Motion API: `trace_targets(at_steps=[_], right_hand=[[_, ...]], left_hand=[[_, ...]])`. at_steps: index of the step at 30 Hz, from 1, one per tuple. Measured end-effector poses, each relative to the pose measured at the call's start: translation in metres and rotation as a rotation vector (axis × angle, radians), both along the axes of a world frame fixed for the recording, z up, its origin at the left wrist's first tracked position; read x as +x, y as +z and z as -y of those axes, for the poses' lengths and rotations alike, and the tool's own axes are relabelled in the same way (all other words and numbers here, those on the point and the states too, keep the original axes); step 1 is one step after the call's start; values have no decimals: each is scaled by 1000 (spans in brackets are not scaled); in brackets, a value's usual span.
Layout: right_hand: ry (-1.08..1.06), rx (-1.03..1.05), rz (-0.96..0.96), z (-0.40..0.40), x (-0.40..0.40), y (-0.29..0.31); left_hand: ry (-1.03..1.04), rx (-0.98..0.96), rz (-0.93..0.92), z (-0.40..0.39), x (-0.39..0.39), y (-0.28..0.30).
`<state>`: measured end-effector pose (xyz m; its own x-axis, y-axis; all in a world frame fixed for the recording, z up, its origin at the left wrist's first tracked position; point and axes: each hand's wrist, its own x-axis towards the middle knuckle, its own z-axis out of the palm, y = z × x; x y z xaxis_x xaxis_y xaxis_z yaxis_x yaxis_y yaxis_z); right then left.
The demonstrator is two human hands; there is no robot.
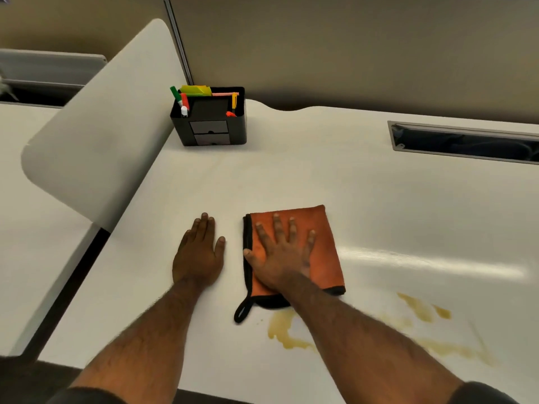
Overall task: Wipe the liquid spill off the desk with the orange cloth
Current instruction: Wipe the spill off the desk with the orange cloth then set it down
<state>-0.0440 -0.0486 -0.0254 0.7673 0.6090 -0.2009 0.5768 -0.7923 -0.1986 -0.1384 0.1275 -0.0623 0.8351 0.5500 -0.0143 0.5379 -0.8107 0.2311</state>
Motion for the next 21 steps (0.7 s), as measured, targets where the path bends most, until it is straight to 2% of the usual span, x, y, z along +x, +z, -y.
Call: trace_targets(at_steps=[4,8,21], right_hand=[[121,-26,44,2,-15,-3],[154,-18,52,19,-9,-1],[-89,-22,36,158,63,-4]], left_hand=[[5,-9,-6,2,1,1],[46,-20,-14,9,-2,0],[148,-18,-30,61,-29,-4]])
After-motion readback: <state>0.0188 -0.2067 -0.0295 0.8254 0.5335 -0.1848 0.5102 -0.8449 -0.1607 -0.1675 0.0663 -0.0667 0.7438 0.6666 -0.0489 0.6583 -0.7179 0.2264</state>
